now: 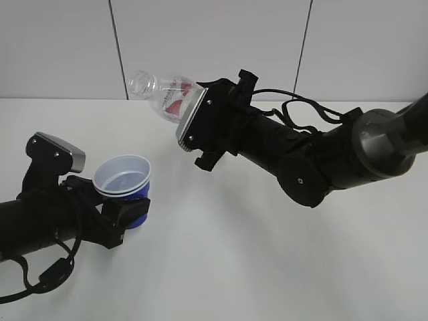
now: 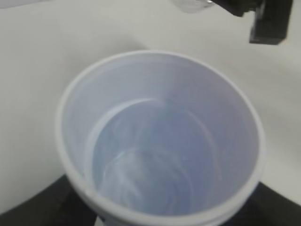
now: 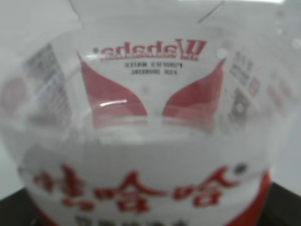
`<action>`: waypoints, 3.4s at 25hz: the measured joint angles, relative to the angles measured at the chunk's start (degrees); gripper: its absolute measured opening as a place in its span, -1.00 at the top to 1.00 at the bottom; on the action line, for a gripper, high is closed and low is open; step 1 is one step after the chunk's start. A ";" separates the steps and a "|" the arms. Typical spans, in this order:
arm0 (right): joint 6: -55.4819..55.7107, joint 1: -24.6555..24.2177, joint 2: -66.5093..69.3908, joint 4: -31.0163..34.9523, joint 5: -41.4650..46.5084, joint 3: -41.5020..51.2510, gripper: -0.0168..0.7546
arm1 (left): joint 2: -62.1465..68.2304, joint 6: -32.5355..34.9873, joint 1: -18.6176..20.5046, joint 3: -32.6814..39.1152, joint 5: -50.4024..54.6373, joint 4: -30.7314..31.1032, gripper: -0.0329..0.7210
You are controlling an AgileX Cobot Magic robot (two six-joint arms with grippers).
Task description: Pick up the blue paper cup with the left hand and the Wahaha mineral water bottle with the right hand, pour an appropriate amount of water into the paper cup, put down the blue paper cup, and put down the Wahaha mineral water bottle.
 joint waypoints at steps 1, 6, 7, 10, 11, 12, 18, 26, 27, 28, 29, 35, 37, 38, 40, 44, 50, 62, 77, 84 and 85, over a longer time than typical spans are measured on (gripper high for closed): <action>1.56 0.00 0.00 0.60 0.00 0.00 -0.33 | 0.00 0.00 0.00 0.00 -0.13 -1.37 -0.41; 9.37 0.00 0.00 5.76 0.00 0.00 -0.33 | 0.12 2.21 0.00 0.02 -2.65 -8.23 -0.41; 10.89 0.00 0.00 6.47 0.00 0.00 -0.33 | 0.44 2.78 0.00 0.02 -3.13 -9.39 -0.41; 15.96 0.00 0.00 7.01 0.00 0.00 -0.33 | 1.73 3.44 0.69 -0.52 -3.78 -10.95 -0.41; 17.77 0.00 0.00 7.15 0.00 0.00 -0.33 | 2.32 3.53 1.10 -1.14 -3.92 -11.22 -0.41; 19.18 0.00 0.00 7.15 0.00 0.00 -0.33 | 2.86 3.65 1.59 -1.72 -3.92 -11.49 -0.41; 24.20 0.00 0.00 7.15 0.00 0.00 -0.33 | 7.86 3.88 4.78 -6.67 -4.48 -12.10 -0.41; 24.66 0.00 0.00 7.41 0.00 0.00 -0.33 | 15.49 6.38 5.74 -13.06 -5.62 -12.23 -0.41; 24.66 0.00 0.00 7.41 0.00 0.00 -0.33 | 16.49 6.48 5.83 -13.91 -5.62 -12.23 -0.41; 24.78 0.00 0.00 7.45 0.00 0.00 -0.33 | 17.41 6.63 5.83 -14.71 -5.62 -12.23 -0.41; 24.78 0.00 0.00 7.45 0.00 0.00 -0.33 | 18.27 6.67 5.83 -15.50 -5.62 -12.23 -0.41; 25.12 0.00 0.00 7.54 0.00 0.00 -0.33 | 21.82 6.90 5.83 -18.55 -6.53 -12.23 -0.41; 25.39 0.00 0.00 7.54 0.00 0.00 -0.33 | 22.12 6.90 5.83 -18.69 -7.30 -12.23 -0.41; 25.52 0.00 0.00 7.54 0.00 0.00 -0.33 | 22.22 6.90 5.83 -18.69 -7.30 -12.23 -0.41; 25.71 0.00 0.00 7.54 0.00 0.00 -0.33 | 22.22 6.90 5.83 -18.73 -7.30 -12.23 -0.41; 26.10 0.00 0.00 7.54 0.00 0.00 -0.33 | 22.22 6.90 5.83 -18.82 -7.30 -12.10 -0.53; 27.00 0.00 0.00 7.54 0.00 0.00 -0.33 | 22.22 6.90 5.83 -18.82 -8.94 -12.10 -0.78; 31.03 -0.23 0.00 12.42 0.00 0.00 -0.33 | 18.12 6.90 5.83 -11.18 -6.38 -13.15 -0.80; 38.90 -7.48 8.68 15.51 -3.14 0.00 -0.33 | -9.41 6.94 -0.45 1.01 6.19 -16.12 -0.74; 38.99 -7.48 10.04 15.28 -6.13 0.00 -0.39 | -17.86 7.03 -0.55 1.16 12.65 -16.16 -0.70; 38.99 -7.48 10.04 15.28 -6.15 0.00 -0.45 | -18.20 7.03 -0.55 1.26 12.89 -16.16 -0.70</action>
